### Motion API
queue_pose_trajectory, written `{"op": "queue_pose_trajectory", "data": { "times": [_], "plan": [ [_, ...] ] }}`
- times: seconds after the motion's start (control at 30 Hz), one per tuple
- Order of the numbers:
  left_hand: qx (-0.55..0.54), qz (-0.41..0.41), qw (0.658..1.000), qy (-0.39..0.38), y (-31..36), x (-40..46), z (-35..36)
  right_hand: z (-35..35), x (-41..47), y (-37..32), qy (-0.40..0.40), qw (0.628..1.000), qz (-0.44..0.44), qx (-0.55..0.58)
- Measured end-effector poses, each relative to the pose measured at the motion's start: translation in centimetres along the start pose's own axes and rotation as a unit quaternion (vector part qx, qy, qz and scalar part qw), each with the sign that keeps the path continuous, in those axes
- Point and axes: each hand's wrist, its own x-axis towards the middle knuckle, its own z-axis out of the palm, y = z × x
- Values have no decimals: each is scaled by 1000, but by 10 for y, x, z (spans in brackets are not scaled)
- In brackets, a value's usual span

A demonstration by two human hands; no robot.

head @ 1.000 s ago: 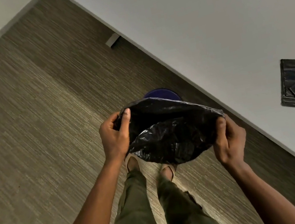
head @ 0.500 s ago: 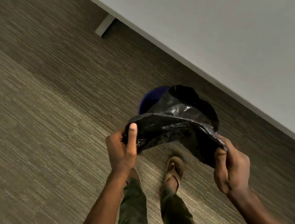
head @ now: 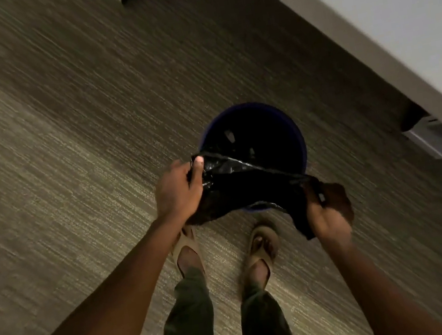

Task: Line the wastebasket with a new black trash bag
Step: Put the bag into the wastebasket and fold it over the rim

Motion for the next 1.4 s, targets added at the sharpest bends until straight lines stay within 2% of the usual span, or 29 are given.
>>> {"op": "queue_pose_trajectory", "data": {
  "times": [0.07, 0.13, 0.23, 0.37, 0.5, 0.53, 0.7, 0.9, 1.0, 1.13, 1.27, 1.4],
  "plan": [
    [-6, -47, 999, 1, 0, 21, 9, 3, 23, -4, 15, 1000, 3, -9],
    [-26, -103, 994, -9, -1, 43, 19, 6, 49, -8, -38, 997, 38, 52],
    [-74, -148, 986, -25, -4, 77, 36, 8, 89, -11, -100, 993, 5, 62],
    [-96, -108, 989, -26, -4, 126, 53, 10, 132, -19, -213, 970, -51, 108],
    [-75, -96, 993, 1, -4, 159, 69, 11, 168, -31, -292, 908, -12, 302],
    [-70, -87, 994, 8, -4, 165, 73, 13, 175, -32, -295, 897, 3, 330],
    [-36, -91, 995, 14, -8, 188, 93, 32, 202, -36, -274, 904, 28, 326],
    [-55, -140, 988, 15, -9, 208, 107, 47, 234, -39, -270, 865, 125, 403],
    [-66, -163, 984, 2, -7, 218, 111, 54, 248, -39, -235, 872, 140, 406],
    [-70, -212, 974, -46, -11, 227, 117, 65, 260, -36, -191, 922, 105, 319],
    [-93, -250, 960, -83, -16, 227, 121, 78, 260, -30, -203, 958, 49, 195],
    [-98, -266, 956, -74, -15, 225, 117, 89, 260, -30, -209, 964, 23, 160]
  ]
}}
